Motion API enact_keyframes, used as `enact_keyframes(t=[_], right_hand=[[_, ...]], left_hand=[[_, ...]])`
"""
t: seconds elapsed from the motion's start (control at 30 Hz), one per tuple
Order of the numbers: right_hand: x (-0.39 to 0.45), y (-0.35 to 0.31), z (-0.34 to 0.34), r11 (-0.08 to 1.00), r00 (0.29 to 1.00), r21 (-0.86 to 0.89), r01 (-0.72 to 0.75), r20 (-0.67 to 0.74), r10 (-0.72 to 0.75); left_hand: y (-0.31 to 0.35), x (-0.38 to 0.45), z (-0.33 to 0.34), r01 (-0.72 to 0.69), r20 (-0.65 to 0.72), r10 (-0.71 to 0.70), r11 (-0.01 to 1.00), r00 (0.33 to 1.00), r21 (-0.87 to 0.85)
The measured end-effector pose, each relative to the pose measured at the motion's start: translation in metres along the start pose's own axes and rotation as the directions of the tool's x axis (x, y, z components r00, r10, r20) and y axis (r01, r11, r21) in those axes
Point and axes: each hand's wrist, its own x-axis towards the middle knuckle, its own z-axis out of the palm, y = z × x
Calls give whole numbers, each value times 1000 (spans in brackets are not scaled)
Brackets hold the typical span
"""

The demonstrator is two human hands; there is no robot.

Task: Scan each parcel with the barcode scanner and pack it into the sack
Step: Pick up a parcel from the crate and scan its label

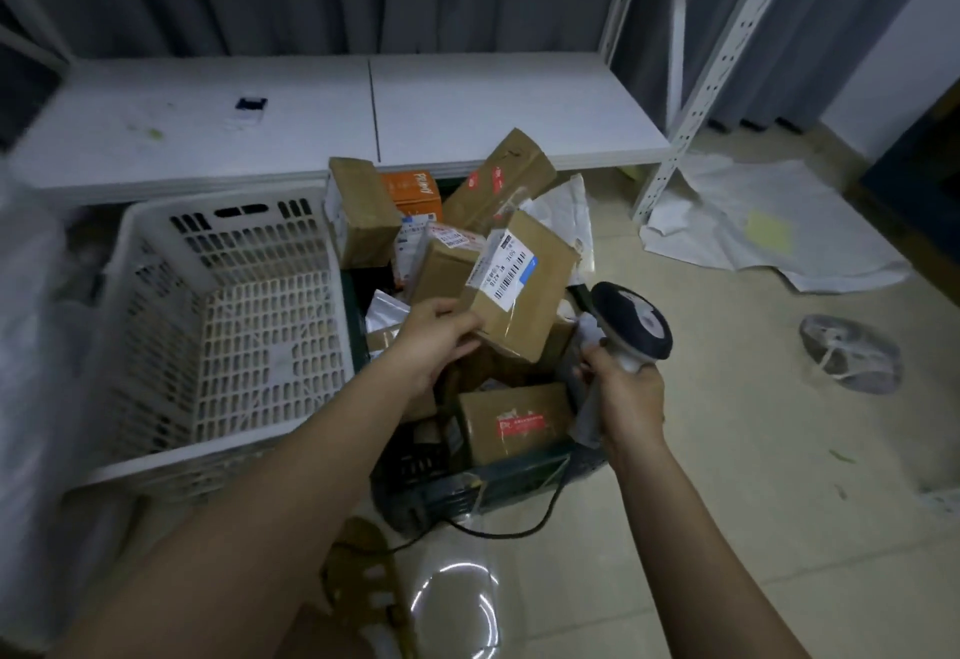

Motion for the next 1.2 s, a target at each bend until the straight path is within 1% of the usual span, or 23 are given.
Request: enact_keyframes(t=[0.07, 0.13, 0.23, 0.33, 0.4, 0.5, 0.57, 0.63, 0.67, 0.7, 0.73, 0.77, 0.8, 0.83, 0.87, 0.9, 1.0, 1.03, 1.07, 1.1, 1.13, 1.2], right_hand=[[-19, -2, 14, 999, 997, 13, 46, 55, -47], [-41, -6, 32, 997, 992, 17, 81, 93, -82], [-77, -21, 57, 992, 980, 61, 108, 163, -117], [-109, -36, 72, 983, 957, 96, 157, 231, -175], [-132, -46, 81, 974, 935, 133, 181, 284, -212], [-161, -59, 90, 966, 902, 204, 159, 369, -227], [-177, -73, 93, 957, 887, 252, 140, 399, -235], [-188, -89, 96, 951, 876, 277, 138, 414, -248], [-191, -96, 97, 953, 866, 265, 147, 431, -254], [-196, -101, 98, 957, 853, 251, 144, 459, -248], [-200, -107, 98, 960, 833, 246, 135, 497, -244], [-204, -111, 99, 962, 810, 242, 123, 536, -238], [-209, -115, 100, 966, 787, 229, 118, 572, -232], [-214, -118, 102, 972, 762, 203, 120, 609, -222], [-219, -120, 104, 977, 736, 173, 122, 645, -207], [-224, -122, 106, 982, 709, 145, 122, 679, -188], [-233, -124, 114, 991, 646, 75, 111, 753, -129], [-236, -125, 117, 993, 633, 61, 103, 766, -113], [-238, -124, 120, 994, 631, 57, 94, 769, -104], [-240, -123, 124, 995, 637, 58, 84, 764, -98], [-242, -121, 126, 996, 654, 60, 73, 751, -93], [-241, -115, 131, 995, 714, 72, 76, 693, -104]], left_hand=[[8, -25, -23, -21, 4, 21, 1000, 1000, -8], [17, -52, -44, -58, 35, 58, 998, 998, -21], [27, -90, -75, -91, 70, 96, 994, 993, -65], [32, -127, -100, -83, 129, 105, 983, 986, -165], [35, -150, -115, -101, 144, 137, 968, 980, -230], [42, -182, -137, -128, 149, 179, 946, 973, -298], [48, -202, -153, -178, 122, 211, 956, 970, -234], [57, -218, -171, -320, 13, 322, 944, 947, -79], [62, -224, -183, -422, -70, 424, 905, 903, 45], [66, -232, -195, -524, -135, 555, 825, 821, 211], [70, -240, -208, -596, -144, 693, 692, 706, 407], [74, -248, -221, -611, -85, 803, 513, 590, 603], [78, -255, -232, -578, 13, 866, 323, 501, 749], [81, -262, -241, -521, 108, 886, 164, 452, 838], [85, -267, -249, -468, 178, 884, 51, 433, 882], [89, -271, -256, -434, 234, 879, -35, 415, 900], [94, -276, -271, -397, 397, 856, -256, 331, 881], [95, -278, -276, -389, 428, 848, -296, 313, 872], [95, -280, -280, -379, 433, 845, -307, 314, 873], [93, -282, -282, -365, 418, 848, -296, 325, 883], [90, -284, -285, -342, 395, 854, -279, 340, 897], [82, -284, -289, -266, 336, 866, -248, 370, 932]])
